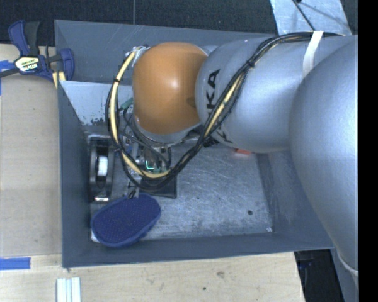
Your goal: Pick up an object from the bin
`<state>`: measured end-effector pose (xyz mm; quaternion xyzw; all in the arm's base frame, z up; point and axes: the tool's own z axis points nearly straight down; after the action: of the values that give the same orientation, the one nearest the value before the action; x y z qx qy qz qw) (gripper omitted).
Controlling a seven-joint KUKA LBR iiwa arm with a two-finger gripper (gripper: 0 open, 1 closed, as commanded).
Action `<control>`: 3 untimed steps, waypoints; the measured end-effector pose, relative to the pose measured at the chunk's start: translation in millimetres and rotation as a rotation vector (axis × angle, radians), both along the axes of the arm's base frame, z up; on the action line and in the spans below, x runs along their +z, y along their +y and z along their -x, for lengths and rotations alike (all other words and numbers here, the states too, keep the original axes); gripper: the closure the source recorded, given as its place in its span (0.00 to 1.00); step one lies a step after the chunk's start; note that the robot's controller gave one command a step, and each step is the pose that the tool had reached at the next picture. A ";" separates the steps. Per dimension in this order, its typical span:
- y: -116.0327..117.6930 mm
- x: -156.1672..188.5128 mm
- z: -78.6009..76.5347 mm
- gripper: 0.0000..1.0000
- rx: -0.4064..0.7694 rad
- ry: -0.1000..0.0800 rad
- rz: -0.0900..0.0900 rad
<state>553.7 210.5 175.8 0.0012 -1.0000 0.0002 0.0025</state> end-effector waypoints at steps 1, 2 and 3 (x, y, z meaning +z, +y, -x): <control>28.3 -29.9 -31.7 0.00 0.041 -0.008 -0.002; 10.9 -64.9 -48.3 0.00 0.378 -0.025 -0.006; 24.2 -78.1 -56.5 0.00 0.796 -0.034 -0.006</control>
Offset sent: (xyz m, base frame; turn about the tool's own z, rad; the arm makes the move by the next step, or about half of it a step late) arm 0.0302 0.0278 -0.0284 -0.0400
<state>610.2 234.7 97.7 0.3888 -0.9212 -0.0016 -0.0142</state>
